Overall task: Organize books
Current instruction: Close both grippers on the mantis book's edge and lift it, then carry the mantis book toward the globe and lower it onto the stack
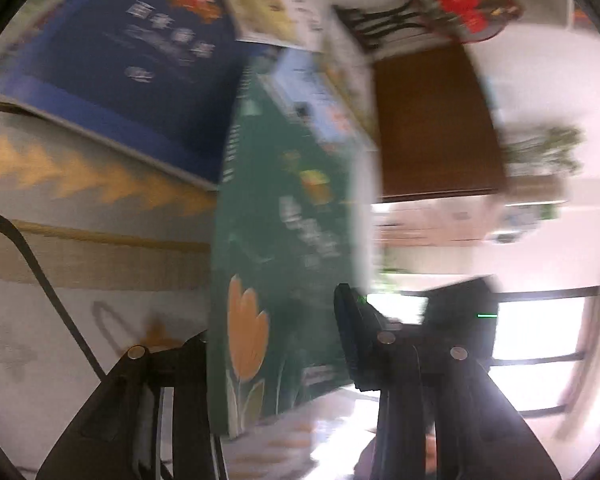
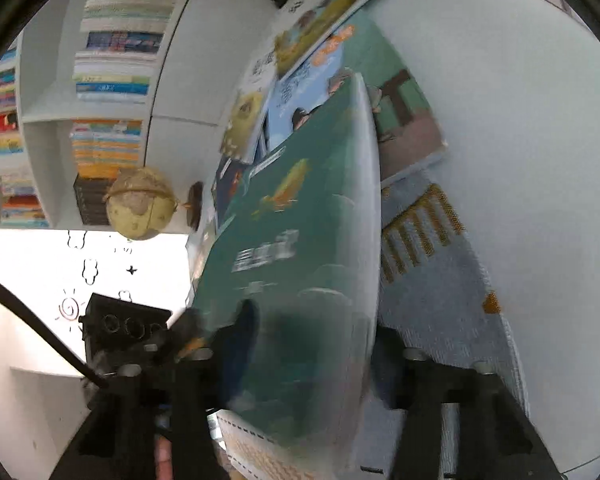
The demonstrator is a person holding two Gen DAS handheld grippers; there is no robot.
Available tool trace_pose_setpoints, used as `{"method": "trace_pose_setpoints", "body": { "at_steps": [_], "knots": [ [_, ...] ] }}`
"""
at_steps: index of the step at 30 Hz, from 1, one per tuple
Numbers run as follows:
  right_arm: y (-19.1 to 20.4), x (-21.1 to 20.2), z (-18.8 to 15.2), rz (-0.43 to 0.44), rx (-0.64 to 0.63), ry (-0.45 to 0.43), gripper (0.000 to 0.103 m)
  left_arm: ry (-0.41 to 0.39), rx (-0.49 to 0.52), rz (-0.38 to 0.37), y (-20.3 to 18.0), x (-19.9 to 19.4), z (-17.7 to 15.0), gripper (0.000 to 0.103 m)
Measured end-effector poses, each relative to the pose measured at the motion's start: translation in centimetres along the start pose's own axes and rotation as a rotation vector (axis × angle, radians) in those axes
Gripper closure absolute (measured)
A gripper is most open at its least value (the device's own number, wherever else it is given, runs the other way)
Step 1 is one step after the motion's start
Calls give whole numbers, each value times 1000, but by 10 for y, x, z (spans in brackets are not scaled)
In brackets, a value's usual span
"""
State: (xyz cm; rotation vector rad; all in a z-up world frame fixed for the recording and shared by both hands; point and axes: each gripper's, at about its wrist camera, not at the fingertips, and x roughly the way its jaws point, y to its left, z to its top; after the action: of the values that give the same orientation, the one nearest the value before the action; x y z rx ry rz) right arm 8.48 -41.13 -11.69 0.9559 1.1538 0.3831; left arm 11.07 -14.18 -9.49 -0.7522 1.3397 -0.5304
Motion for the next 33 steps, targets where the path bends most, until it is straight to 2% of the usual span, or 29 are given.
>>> {"method": "trace_pose_setpoints", "body": {
  "at_steps": [1, 4, 7, 10, 12, 16, 19, 21, 27, 33],
  "knots": [
    [7, -1, -2, -30, -44, -11, 74, -7, 5, 39, 1, -1, -2, 70],
    [23, 0, -5, -129, -165, -18, 77, -33, 31, 109, 2, -8, -8, 70],
    [46, 9, -12, -251, -322, -19, 78, -70, 152, 254, -14, -10, -17, 70],
    [64, 16, -21, -353, -466, -27, 78, -138, 360, 438, -45, -5, -33, 70],
    [69, 14, -26, -391, -541, -35, 78, -168, 437, 491, -55, -7, -39, 70],
    [72, 1, -32, -407, -653, -47, 78, -214, 446, 489, -61, -17, -44, 70],
    [87, 0, -43, -466, -774, -80, 78, -236, 464, 482, -71, -22, -50, 70],
    [95, -1, -50, -476, -845, -90, 78, -258, 466, 480, -76, -26, -53, 70],
    [115, 1, -63, -409, -904, -76, 78, -324, 422, 469, -72, -60, -62, 70],
    [163, 27, -86, -338, -985, -77, 78, -436, 361, 467, -43, -122, -64, 70]
  ]
}}
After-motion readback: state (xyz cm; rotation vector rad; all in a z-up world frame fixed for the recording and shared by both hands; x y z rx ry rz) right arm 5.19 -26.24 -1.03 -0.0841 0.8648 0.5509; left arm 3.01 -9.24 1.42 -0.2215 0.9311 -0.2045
